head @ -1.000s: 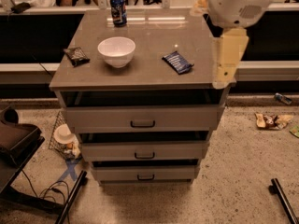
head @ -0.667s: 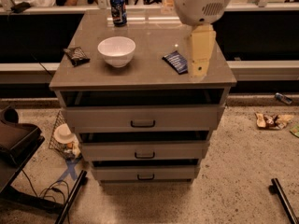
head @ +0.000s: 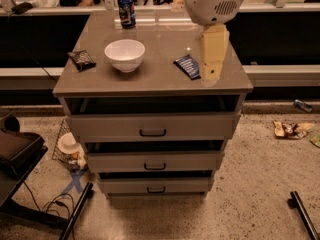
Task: Move white bowl near pepsi can
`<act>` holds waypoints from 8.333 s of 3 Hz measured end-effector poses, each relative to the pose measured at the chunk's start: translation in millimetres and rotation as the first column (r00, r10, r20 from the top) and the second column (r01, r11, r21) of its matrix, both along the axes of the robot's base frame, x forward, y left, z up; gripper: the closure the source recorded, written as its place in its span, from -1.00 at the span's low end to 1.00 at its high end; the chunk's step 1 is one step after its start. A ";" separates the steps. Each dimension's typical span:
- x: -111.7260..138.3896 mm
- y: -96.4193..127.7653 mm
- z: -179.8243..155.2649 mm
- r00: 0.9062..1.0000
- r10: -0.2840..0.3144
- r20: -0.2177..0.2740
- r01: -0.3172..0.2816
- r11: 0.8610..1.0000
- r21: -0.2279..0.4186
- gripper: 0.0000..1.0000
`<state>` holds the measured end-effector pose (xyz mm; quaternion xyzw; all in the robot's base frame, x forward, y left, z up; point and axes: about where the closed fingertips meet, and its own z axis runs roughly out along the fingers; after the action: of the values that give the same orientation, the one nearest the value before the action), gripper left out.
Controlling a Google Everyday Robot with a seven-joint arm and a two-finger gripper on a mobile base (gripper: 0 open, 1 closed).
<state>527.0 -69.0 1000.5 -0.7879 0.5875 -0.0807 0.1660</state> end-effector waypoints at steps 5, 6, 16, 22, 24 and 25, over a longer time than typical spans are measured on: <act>132.2 139.4 -106.3 0.977 0.182 -0.107 -0.200 0.961 -0.191 -1.00; 140.9 144.9 -120.3 0.973 0.186 -0.136 -0.209 0.962 -0.175 -1.00; 170.6 108.3 -23.1 0.997 0.071 0.019 -0.068 0.988 -0.138 1.00; 312.4 57.3 -57.9 0.964 -0.105 0.242 0.143 0.979 -0.143 1.00; 350.2 55.2 -99.6 0.953 -0.105 0.284 0.156 0.974 -0.163 1.00; 358.0 48.7 -103.2 0.945 -0.114 0.306 0.176 0.967 -0.183 1.00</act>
Offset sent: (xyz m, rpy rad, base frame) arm 0.0995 0.1271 -0.0721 -0.2620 0.0494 0.1709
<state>885.1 -20.3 897.3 -0.7347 0.6012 -0.2695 0.1618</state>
